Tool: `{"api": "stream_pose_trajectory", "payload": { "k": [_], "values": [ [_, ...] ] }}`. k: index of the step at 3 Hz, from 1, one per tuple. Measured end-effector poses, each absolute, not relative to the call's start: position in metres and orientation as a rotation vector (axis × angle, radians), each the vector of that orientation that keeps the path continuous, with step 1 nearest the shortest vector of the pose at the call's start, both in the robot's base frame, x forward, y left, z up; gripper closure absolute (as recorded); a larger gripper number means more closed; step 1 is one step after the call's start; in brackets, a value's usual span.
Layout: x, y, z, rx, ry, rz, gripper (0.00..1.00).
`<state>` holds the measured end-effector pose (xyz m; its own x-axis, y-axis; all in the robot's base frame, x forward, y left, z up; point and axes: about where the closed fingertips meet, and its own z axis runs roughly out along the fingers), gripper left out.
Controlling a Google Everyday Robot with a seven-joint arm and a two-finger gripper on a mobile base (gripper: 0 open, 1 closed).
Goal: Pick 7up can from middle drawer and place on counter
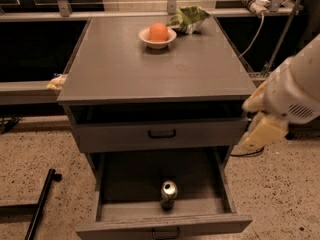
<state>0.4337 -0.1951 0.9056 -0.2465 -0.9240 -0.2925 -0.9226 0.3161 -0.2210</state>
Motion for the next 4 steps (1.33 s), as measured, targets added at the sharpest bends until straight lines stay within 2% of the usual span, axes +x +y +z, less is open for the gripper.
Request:
{"api": "stream_pose_trajectory", "payload": {
  "k": [2,3,4],
  "values": [
    [0.428,-0.132,0.732,-1.693,2.178,0.237,0.89],
    [0.439,-0.099,0.645,-1.701,2.176,0.313,1.00],
    [0.455,-0.095,0.640,-1.645,2.148,0.290,1.00]
  ]
}}
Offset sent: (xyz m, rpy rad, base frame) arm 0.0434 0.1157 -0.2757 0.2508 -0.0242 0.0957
